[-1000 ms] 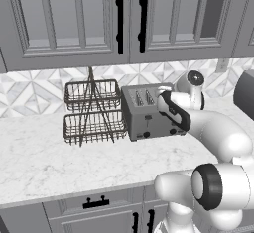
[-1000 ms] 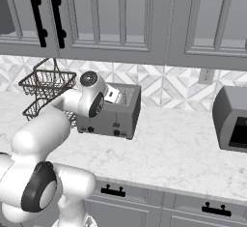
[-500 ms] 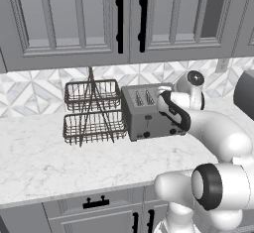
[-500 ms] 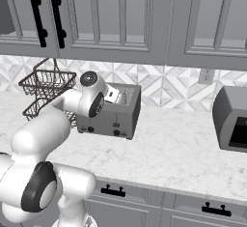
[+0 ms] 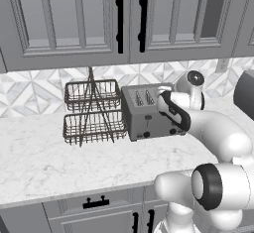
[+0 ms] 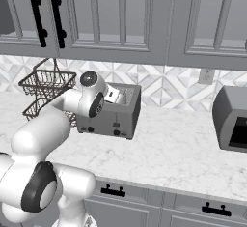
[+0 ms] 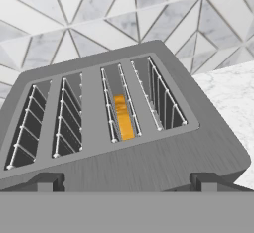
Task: Start the toaster. Once the lever pops up, take the bread to the plate on the dining counter.
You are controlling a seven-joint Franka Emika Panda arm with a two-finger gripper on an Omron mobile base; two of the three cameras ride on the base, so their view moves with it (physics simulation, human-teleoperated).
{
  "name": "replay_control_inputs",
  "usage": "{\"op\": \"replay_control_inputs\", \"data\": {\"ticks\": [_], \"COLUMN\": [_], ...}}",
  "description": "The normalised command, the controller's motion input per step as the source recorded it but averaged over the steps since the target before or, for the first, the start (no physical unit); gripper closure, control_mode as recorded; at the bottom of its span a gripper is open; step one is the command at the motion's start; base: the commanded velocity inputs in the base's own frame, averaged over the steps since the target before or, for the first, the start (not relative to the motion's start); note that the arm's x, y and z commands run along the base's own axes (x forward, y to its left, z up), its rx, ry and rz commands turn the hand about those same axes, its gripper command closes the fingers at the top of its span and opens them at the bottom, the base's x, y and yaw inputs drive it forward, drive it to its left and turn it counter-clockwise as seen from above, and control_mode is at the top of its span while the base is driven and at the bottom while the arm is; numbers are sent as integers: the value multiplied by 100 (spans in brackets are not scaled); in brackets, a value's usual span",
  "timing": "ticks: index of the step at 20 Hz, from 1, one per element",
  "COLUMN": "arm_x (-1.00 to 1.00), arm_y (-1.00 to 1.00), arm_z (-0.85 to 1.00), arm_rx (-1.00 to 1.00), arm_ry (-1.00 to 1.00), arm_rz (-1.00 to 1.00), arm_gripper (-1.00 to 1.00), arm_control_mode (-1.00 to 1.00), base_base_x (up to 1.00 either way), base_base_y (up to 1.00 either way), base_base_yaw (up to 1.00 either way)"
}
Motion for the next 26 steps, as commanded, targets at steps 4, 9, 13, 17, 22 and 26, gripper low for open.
{"op": "replay_control_inputs", "data": {"ticks": [4, 9, 13, 17, 22, 26], "arm_x": [0, 0, 0, 0, 0, 0], "arm_y": [0, 0, 0, 0, 0, 0], "arm_z": [0, 0, 0, 0, 0, 0], "arm_rx": [0, 0, 0, 0, 0, 0], "arm_ry": [0, 0, 0, 0, 0, 0], "arm_rz": [0, 0, 0, 0, 0, 0], "arm_gripper": [-100, -100, -100, -100, -100, -100], "arm_control_mode": [-100, -100, -100, -100, -100, -100], "base_base_x": [0, 0, 0, 0, 0, 0], "base_base_y": [0, 0, 0, 0, 0, 0], "base_base_yaw": [0, 0, 0, 0, 0, 0]}}
